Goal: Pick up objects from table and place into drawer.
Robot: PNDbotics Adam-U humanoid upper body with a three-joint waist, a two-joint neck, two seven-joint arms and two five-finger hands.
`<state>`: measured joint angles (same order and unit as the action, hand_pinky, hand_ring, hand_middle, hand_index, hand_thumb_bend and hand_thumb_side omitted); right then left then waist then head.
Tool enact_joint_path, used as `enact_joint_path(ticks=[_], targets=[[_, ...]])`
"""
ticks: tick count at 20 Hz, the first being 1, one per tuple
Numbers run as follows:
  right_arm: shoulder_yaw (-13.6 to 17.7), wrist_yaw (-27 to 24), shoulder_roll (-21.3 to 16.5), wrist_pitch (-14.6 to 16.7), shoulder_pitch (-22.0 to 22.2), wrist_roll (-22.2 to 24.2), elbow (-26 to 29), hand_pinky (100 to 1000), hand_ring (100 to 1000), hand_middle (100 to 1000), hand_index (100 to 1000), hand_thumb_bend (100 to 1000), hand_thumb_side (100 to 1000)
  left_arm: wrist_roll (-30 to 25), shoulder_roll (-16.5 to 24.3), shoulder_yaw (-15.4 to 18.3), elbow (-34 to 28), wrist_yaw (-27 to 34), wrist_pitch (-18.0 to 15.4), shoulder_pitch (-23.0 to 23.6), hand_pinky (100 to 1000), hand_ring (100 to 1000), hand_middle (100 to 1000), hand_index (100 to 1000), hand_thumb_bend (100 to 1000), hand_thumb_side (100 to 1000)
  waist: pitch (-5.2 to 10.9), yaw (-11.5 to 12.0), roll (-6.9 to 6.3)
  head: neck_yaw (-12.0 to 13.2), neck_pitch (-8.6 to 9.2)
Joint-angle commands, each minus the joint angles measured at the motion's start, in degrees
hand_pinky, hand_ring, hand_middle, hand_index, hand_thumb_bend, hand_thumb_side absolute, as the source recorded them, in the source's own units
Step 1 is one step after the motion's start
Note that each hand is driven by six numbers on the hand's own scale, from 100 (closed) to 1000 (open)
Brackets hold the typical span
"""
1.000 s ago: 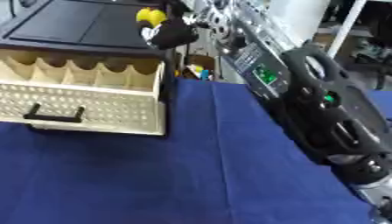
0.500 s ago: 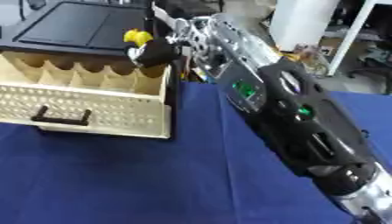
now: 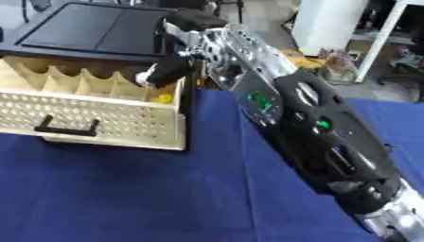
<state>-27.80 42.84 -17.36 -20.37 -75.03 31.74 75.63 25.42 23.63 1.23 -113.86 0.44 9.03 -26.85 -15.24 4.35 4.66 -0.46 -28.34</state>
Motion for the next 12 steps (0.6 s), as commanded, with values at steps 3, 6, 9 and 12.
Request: enact_joint_path(ticks=[3,6,9,12], targets=[[1.6,0.2,-1.4,0.0,-0.8,-0.7,1.8,770,853,575,725,550,595,-0.1,0.5,0.2,-0.7,0.1,-0.1,-1.0,460,696,658,855,125,1000,0.96,-0.1,-0.67,0.2,0.62],[2.4,0.3,-1.8,-0.2,-0.7,-2.2,2.8,770,852,569,718,553,605,0.0,0.5,0.2,-0.7,0.1,-0.1,-1.0,460,696,657,855,126,1000,0.95,-0.2,-0.73,0.2,0.59],[3.8,0.2,-2.5,-0.8,-0.3,-4.7,4.5,769,851,565,712,559,615,0.1,0.7,0.3,-0.7,-0.4,-0.2,-0.9,461,696,658,854,131,1000,0.92,-0.3,-0.90,0.4,0.64],[6.0,-0.4,-3.6,-1.7,0.8,-8.2,7.5,769,851,560,705,565,643,1.0,1.3,0.8,-0.7,-3.5,-0.8,-0.9,459,688,634,843,172,1000,0.88,-0.4,-1.17,0.8,0.50]])
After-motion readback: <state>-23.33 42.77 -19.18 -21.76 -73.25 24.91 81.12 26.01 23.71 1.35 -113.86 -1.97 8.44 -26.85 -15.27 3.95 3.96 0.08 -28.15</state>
